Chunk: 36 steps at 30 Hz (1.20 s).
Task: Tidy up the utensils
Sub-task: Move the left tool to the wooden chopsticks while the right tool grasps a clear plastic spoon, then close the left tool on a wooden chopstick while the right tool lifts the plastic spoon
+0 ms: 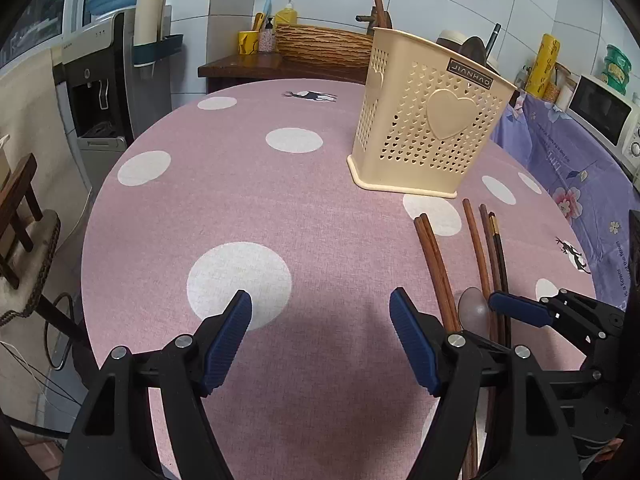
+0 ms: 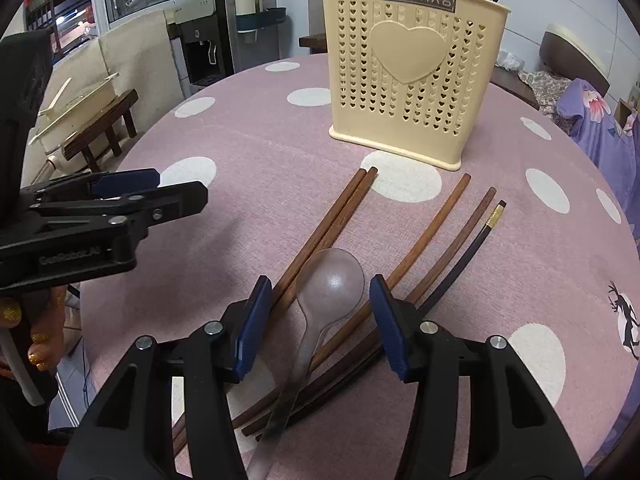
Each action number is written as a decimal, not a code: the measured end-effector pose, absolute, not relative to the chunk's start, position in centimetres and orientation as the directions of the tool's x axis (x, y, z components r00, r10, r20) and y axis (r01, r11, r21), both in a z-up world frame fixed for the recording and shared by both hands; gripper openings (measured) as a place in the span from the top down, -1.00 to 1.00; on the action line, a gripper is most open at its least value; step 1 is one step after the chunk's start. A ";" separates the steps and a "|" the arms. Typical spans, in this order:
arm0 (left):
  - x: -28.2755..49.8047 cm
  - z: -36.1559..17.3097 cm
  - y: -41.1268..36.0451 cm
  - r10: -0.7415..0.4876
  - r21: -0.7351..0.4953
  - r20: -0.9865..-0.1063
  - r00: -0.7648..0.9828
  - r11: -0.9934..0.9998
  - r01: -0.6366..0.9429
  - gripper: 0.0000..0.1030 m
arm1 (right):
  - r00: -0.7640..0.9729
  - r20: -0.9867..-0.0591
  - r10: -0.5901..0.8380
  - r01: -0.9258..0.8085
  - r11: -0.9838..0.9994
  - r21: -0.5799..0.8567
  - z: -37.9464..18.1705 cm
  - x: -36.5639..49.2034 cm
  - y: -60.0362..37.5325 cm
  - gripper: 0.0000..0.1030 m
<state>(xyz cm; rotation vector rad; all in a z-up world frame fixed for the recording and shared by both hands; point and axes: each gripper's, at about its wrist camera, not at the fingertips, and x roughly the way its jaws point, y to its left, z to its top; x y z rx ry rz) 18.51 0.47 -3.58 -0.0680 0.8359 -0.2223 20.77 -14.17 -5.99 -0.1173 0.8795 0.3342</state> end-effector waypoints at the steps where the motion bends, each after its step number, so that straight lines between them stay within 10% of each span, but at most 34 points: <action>1: 18.5 -3.6 0.6 -0.221 -0.146 -0.728 0.649 0.975 0.167 -0.37 | 0.588 -0.773 0.239 -0.341 0.940 0.031 -6.0 20.9 -14.1 0.02; 36: 18.6 -3.7 0.1 -0.248 -0.173 -0.742 0.623 0.969 0.179 -0.37 | 0.529 -0.774 0.347 -0.327 0.926 0.191 -5.6 21.7 -15.6 0.28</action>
